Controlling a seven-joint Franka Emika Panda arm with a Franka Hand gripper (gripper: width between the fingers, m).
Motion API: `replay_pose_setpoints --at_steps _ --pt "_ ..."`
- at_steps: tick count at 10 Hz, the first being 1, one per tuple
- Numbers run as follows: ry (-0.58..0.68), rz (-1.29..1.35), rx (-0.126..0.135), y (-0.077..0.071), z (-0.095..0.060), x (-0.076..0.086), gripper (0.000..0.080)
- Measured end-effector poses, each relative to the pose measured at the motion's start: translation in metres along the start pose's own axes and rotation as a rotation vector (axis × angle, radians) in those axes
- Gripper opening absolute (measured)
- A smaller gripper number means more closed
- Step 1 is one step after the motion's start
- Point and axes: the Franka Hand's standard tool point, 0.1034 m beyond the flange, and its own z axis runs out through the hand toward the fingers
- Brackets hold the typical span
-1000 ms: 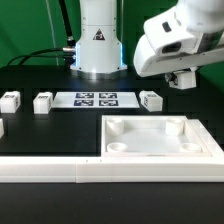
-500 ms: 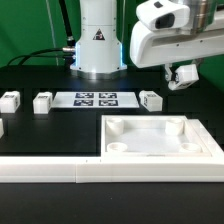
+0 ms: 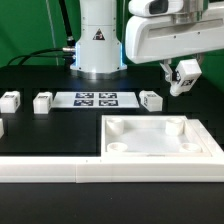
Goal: Assemble square table
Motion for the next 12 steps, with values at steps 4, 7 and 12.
replay_pose_setpoints --at_steps 4,7,12 --pt "0.259 -0.004 -0.034 0.008 0.001 0.004 0.0288" --pt "0.292 -0.019 -0.041 0.022 -0.007 0.027 0.0288" --pt "0.306 -0.045 -0.045 0.027 -0.004 0.034 0.0288"
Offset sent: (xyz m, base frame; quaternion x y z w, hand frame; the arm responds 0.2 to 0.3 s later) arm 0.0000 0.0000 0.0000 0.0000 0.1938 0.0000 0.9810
